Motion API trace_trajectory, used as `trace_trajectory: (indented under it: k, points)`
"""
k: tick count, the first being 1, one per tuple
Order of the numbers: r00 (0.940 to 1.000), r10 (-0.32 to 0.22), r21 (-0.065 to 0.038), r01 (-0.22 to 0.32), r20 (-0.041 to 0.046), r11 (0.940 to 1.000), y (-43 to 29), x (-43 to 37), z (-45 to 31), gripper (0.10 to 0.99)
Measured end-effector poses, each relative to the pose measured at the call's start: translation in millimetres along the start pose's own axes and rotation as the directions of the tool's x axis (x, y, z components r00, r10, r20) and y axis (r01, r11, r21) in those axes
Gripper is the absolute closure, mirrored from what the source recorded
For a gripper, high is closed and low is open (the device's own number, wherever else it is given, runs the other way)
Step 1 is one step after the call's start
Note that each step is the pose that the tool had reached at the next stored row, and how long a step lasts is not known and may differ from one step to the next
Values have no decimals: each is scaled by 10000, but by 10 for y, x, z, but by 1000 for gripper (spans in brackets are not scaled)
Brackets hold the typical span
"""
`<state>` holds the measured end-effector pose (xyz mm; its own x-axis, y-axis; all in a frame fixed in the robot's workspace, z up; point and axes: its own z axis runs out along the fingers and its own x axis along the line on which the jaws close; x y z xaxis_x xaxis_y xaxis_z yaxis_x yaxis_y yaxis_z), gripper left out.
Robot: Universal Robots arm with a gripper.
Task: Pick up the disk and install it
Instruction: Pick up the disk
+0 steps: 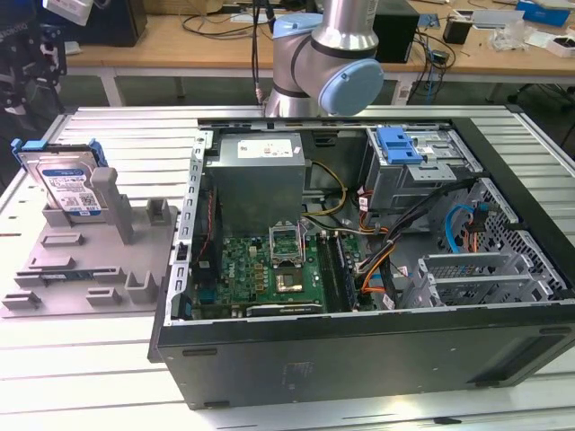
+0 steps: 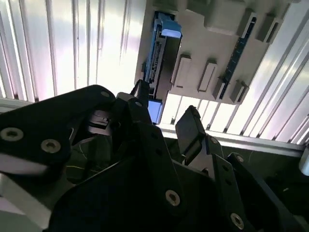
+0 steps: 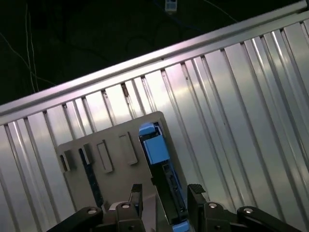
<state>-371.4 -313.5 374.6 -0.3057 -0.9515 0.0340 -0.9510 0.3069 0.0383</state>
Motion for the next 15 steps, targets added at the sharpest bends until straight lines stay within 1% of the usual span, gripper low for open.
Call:
trace_trajectory:
  k: [2,4,5,7,9,10,12,14,15]
  points:
    - [9993,-364,12,364,-14,9993,0,0,6,588]
    - [9969,-788,25,788,-31,9969,0,0,13,588]
    - [9935,-1134,36,1134,-45,9935,-1,-1,18,588]
    - [9885,-1512,47,1512,-62,9885,-1,-1,24,588]
    - [9813,-1925,58,1925,-80,9813,-1,-1,31,588]
    - [9733,-2292,68,2292,-97,9733,-1,-1,37,588]
    - [9605,-2782,78,2783,-121,9605,-1,-1,43,588]
    - [9513,-3080,85,3081,-139,9513,-1,-1,45,588]
    - [9483,-3170,87,3172,-144,9483,-1,-1,45,588]
